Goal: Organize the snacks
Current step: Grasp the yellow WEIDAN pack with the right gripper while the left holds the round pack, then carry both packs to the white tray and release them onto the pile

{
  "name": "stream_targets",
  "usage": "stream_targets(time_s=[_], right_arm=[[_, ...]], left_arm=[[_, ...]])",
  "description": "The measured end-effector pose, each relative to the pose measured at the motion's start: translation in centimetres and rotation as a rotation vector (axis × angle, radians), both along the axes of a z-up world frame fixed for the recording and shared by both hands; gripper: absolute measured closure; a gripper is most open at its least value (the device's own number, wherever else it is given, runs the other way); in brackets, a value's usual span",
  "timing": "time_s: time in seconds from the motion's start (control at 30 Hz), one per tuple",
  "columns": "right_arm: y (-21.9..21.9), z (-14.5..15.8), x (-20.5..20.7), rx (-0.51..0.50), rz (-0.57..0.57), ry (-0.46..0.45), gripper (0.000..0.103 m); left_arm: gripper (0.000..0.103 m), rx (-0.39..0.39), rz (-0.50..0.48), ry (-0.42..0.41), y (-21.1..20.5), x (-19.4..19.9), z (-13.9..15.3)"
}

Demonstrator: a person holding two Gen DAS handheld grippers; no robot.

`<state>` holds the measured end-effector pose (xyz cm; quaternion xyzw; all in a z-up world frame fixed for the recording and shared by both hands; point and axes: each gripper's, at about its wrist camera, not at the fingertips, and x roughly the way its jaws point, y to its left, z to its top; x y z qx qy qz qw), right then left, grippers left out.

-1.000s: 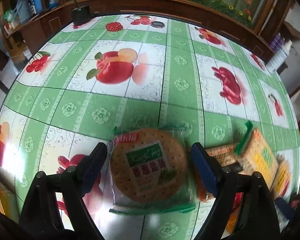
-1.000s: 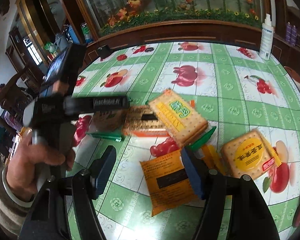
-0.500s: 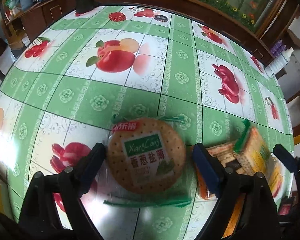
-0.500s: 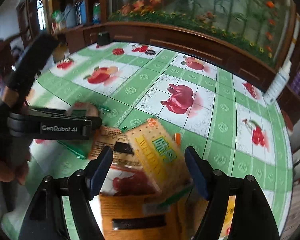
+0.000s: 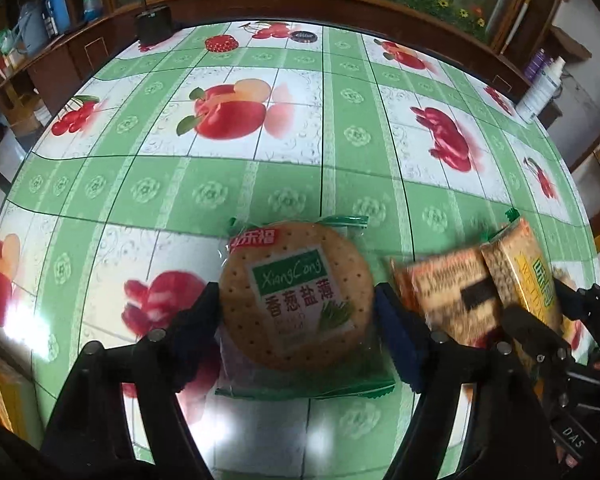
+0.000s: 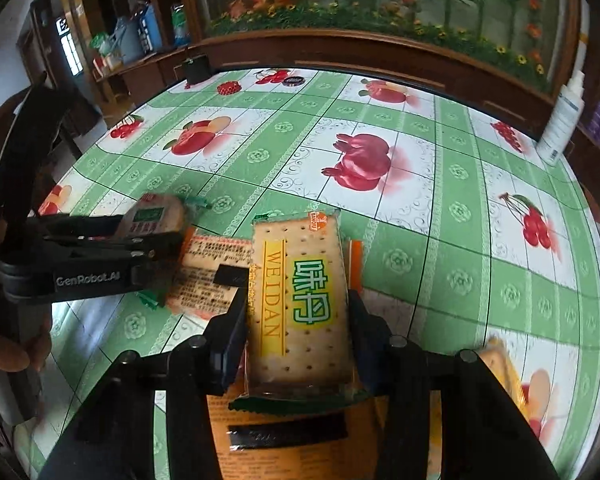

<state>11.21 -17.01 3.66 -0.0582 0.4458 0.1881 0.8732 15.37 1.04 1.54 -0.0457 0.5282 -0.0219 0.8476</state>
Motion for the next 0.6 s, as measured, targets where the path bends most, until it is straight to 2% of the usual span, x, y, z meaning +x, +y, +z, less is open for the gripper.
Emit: stream_targets(time_s=[0.27,0.6], right_arm=[[1.9,1.4,-3.8,0.029,0.018,-0.031,0.056],[4.8,1.4,-9.4,0.067,0.043,-0.042,0.057]], left_arm=[[0.027,-0.004,0.005,0.002,1.3,-4.0,0.8],[0.026,0.063,0.018,-0.094,2.7,-11.8,2.6]])
